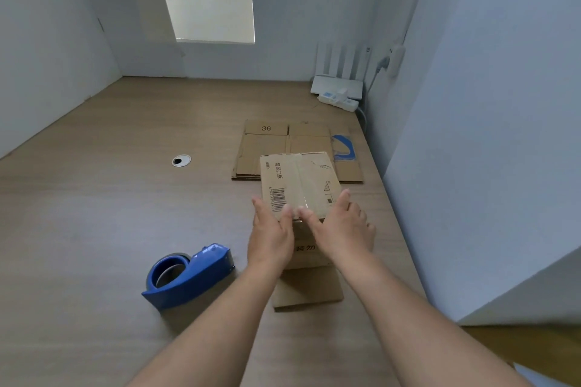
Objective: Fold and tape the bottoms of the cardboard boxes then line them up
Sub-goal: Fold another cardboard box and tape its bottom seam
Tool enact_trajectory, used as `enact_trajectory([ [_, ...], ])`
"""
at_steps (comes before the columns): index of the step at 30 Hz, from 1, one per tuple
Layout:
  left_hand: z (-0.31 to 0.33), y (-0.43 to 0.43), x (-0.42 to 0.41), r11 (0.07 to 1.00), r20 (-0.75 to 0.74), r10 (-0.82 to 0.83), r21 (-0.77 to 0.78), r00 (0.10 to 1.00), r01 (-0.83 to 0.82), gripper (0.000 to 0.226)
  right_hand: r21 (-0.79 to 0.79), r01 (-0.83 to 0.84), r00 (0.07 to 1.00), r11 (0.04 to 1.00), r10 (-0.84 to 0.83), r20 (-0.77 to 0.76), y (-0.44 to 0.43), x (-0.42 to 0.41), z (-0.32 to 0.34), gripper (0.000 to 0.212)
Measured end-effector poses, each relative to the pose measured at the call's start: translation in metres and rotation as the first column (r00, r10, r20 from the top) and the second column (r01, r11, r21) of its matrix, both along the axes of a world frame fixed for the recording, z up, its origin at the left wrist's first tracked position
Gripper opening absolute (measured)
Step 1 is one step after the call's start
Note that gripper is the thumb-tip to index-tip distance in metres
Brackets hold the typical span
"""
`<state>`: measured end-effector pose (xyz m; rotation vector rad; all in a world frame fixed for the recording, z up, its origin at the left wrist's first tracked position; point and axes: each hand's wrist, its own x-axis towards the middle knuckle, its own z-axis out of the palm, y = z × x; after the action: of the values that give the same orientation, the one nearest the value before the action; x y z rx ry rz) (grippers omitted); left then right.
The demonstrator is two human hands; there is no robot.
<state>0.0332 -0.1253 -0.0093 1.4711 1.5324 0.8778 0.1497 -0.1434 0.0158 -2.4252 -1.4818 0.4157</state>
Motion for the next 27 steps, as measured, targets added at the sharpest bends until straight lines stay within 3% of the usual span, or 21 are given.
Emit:
enact_trajectory([
  [6,0.009,-0.005,-0.011,0.994,0.042,-0.086,-0.06,0.995,0.089,0.065,0.129,-0.19,0.982,0.973,0.19,0.009,-0.003,0.029,-0.002,0.05],
  [8,0.016,-0.004,-0.013,0.985,-0.12,-0.158,-0.082,0.98,0.149,0.079,0.065,-0.269,0.963,0.961,0.27,0.003,-0.003,0.041,0.008,0.052],
  [11,0.021,0.0,-0.015,0.982,-0.493,-0.186,-0.112,0.85,0.15,0.1,-0.081,-0.332,0.902,0.94,0.341,0.265,0.0,0.043,0.021,0.082],
  [13,0.02,0.002,-0.013,0.987,-0.583,-0.158,-0.074,0.797,0.141,0.094,-0.066,-0.35,0.859,0.935,0.348,0.376,0.003,0.039,0.02,0.08],
  [15,0.018,0.006,-0.014,0.985,-0.601,-0.156,-0.041,0.784,0.165,0.088,-0.003,-0.395,0.864,0.919,0.373,0.339,0.004,0.044,0.017,0.066],
  [19,0.011,0.018,-0.035,0.952,-0.536,-0.295,-0.094,0.791,0.291,0.082,0.016,-0.48,0.876,0.877,0.478,0.061,-0.001,0.069,0.015,0.054],
  [24,0.014,0.018,-0.056,0.878,-0.186,-0.471,-0.199,0.862,0.436,0.073,0.049,-0.49,0.84,0.87,0.487,-0.238,-0.006,0.089,0.004,0.056],
  [26,0.01,0.019,-0.059,0.891,-0.112,-0.443,-0.172,0.89,0.421,0.074,0.099,-0.418,0.868,0.903,0.429,-0.25,-0.009,0.088,0.0,0.053],
  [27,0.008,0.019,-0.059,0.919,-0.154,-0.391,-0.119,0.907,0.376,0.076,0.144,-0.354,0.904,0.924,0.377,-0.2,-0.011,0.086,-0.001,0.049],
])
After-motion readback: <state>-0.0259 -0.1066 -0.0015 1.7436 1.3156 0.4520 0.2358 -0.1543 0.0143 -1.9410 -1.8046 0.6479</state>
